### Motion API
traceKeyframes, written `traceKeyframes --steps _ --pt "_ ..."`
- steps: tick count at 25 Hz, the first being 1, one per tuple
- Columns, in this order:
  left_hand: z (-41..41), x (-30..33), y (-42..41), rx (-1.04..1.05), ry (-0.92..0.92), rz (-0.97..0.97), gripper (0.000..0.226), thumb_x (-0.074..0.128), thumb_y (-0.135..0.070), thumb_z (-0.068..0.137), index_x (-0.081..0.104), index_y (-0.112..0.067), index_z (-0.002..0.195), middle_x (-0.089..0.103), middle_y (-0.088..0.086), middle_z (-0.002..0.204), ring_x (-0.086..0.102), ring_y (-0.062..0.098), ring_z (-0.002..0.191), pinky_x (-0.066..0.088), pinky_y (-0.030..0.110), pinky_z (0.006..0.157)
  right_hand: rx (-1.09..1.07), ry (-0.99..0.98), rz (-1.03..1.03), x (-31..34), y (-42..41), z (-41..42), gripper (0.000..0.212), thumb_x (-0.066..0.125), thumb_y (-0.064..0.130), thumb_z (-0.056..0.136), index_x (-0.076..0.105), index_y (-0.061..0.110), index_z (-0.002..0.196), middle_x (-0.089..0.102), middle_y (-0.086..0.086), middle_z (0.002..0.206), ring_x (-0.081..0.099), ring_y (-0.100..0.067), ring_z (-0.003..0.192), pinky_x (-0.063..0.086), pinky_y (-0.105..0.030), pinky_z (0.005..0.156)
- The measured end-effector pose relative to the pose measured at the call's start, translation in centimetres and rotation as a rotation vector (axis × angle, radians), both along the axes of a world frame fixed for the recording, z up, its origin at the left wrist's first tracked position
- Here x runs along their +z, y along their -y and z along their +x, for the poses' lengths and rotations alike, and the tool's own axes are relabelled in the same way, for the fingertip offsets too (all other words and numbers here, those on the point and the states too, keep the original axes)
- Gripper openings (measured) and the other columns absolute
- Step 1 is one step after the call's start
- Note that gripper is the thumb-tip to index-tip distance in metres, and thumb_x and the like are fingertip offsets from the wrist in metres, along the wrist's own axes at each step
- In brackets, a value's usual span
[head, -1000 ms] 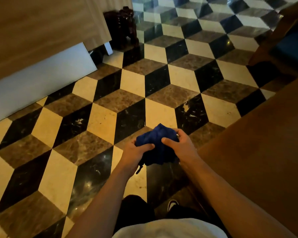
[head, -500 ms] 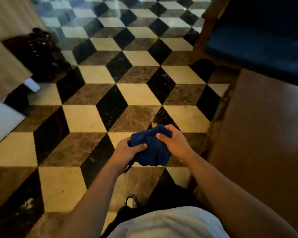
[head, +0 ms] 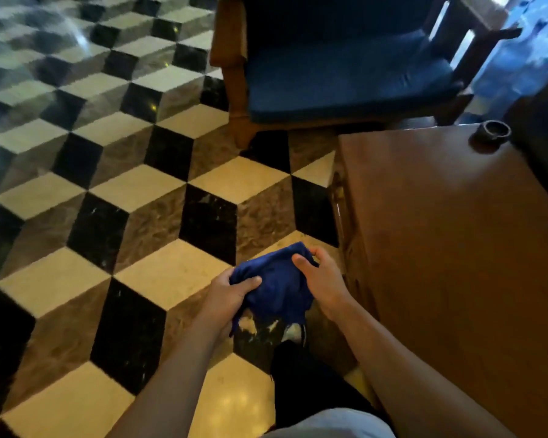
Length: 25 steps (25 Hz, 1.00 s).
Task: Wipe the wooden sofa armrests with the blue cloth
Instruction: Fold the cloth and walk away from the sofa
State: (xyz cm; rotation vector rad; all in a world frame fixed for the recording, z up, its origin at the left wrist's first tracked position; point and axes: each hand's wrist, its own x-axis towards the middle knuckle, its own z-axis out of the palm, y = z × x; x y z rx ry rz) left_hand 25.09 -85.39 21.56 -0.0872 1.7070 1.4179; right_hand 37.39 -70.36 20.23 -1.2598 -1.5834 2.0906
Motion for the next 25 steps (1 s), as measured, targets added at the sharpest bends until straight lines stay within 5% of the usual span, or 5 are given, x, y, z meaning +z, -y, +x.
traceKeyframes --steps 3,5,10,18,25 --pt "-6.4 1.2 -8.9 -0.122 0.041 -0.007 0.039 0.076 0.001 0.085 0.065 -0.01 0.121 0.075 0.017 0.113 0.073 0.036 0.103 0.062 0.045 0.077 -0.134 -0.021 -0.184 1.0 -7.4 -4.5 0.032 0.071 0.013 0.095 0.063 0.012 0.126 0.073 -0.012 0.118 0.073 -0.028 0.105 0.061 -0.046 0.092" --pt "-10.1 2.0 -14.7 -0.231 0.055 -0.012 0.042 0.073 0.005 0.086 0.064 -0.012 0.123 0.074 0.014 0.116 0.072 0.035 0.105 0.062 0.041 0.068 -0.174 -0.026 -0.223 1.9 -12.2 -6.0 0.038 0.074 0.008 0.091 0.063 0.014 0.127 0.073 -0.011 0.118 0.074 -0.028 0.106 0.061 -0.05 0.092" --pt "-17.9 0.4 -29.3 -0.443 -0.104 -0.114 0.028 0.07 0.013 0.083 0.067 -0.01 0.099 0.074 0.022 0.104 0.075 0.034 0.089 0.064 0.046 0.072 -0.347 0.05 -0.135 -0.1 -22.6 -9.4 0.043 0.081 0.013 0.084 0.063 0.021 0.122 0.073 -0.008 0.118 0.074 -0.025 0.104 0.061 -0.051 0.092" --pt "-27.4 -8.5 -56.5 -1.065 -0.23 -0.17 0.029 0.069 0.01 0.085 0.066 -0.018 0.093 0.068 0.01 0.091 0.07 0.027 0.08 0.062 0.044 0.059 -0.975 0.205 -0.224 -7.9 -35.2 -18.5 0.021 0.077 0.01 0.089 0.063 0.015 0.104 0.072 -0.013 0.111 0.073 -0.03 0.097 0.061 -0.039 0.073" --pt "-27.4 -15.4 -72.3 -1.385 -0.367 -0.162 0.029 0.066 0.009 0.086 0.064 -0.02 0.089 0.068 0.013 0.092 0.073 0.03 0.083 0.065 0.048 0.064 -1.35 0.229 -0.372 -15.1 -45.3 -22.5 0.022 0.07 0.006 0.093 0.059 0.021 0.104 0.069 -0.013 0.116 0.07 -0.035 0.105 0.059 -0.058 0.09"
